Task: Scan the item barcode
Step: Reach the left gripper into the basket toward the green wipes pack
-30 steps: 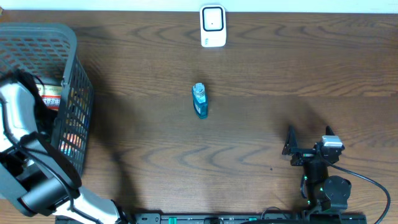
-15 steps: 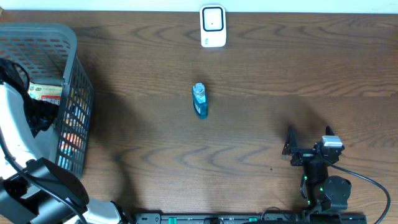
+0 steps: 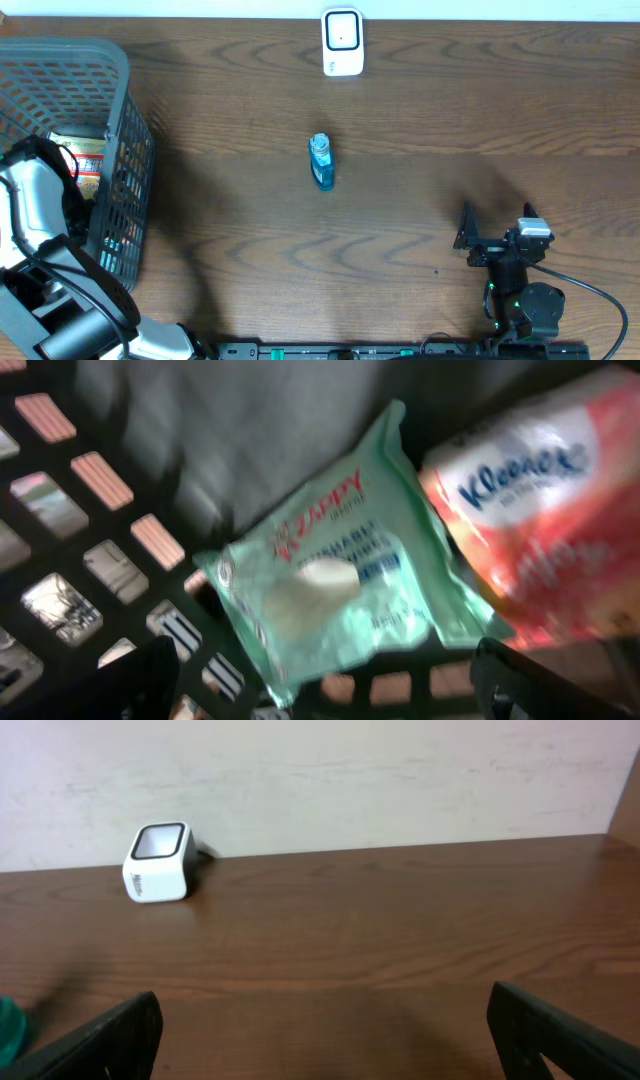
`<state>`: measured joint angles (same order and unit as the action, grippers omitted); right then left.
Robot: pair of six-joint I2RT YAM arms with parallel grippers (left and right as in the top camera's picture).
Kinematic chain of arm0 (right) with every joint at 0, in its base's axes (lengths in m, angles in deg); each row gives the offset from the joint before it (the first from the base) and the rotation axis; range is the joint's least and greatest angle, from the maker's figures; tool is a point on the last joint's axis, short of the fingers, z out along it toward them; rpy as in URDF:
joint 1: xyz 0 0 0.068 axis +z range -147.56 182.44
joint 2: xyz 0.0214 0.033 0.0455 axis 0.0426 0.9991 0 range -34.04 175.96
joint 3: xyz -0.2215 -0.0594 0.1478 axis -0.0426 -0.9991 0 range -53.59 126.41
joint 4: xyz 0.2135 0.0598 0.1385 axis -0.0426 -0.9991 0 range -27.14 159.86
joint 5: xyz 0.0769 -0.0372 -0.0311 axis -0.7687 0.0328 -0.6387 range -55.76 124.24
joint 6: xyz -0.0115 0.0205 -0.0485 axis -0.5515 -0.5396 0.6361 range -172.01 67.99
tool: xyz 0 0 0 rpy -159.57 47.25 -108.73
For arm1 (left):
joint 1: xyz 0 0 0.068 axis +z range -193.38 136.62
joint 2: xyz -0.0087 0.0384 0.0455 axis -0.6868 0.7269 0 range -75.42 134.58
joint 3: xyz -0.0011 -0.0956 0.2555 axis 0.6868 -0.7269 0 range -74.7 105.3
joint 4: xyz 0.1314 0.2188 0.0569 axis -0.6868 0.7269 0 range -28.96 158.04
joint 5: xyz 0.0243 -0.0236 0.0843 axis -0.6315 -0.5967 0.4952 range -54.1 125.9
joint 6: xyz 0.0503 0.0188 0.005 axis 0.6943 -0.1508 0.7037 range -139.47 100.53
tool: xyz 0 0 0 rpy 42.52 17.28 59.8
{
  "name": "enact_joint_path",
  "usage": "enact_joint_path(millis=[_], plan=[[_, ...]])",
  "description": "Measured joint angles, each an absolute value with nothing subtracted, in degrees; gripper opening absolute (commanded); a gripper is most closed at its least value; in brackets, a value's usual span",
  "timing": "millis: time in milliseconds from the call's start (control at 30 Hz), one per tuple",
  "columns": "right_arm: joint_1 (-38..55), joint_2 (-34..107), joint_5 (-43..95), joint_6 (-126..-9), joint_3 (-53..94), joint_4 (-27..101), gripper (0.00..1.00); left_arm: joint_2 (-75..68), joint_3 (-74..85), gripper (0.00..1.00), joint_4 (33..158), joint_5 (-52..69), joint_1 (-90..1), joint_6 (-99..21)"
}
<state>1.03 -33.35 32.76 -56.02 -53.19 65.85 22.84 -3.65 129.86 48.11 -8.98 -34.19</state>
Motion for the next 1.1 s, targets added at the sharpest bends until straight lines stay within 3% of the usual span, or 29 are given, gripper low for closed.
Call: enact_joint_path(millis=[333,400,433,533,600,900,1100], plan=[[1.03,-33.35,32.76,-56.02,-53.19,65.85,0.99,22.82,-14.58,0.93,115.13,49.18,-8.98,-32.66],[1.03,-33.35,32.76,-56.02,-53.19,65.85,0.99,21.68,-15.78,0.71,113.03,49.4,-8.98,-32.48],[1.03,-33.35,32.76,-56.02,-53.19,65.82,0.99,21.11,-16.57,0.65,112.0,49.38,-8.98,-32.09],[1.03,-33.35,32.74,-56.02,-53.19,65.85,0.99,20.89,-17.53,0.25,110.69,49.44,-9.29,-32.46],[1.03,-33.35,32.76,-56.02,-53.19,65.85,0.99,20.98,-17.79,0.08,110.21,50.25,-9.36,-32.55],[1.03,-33.35,32.74,-56.02,-53.19,65.82,0.99,21.53,-15.65,0.07,112.57,50.56,-9.4,-32.94],[1.03,-33.35,32.74,-56.02,-53.19,65.85,0.99,22.2,-3.37,0.07,121.71,48.48,-9.33,-32.94]])
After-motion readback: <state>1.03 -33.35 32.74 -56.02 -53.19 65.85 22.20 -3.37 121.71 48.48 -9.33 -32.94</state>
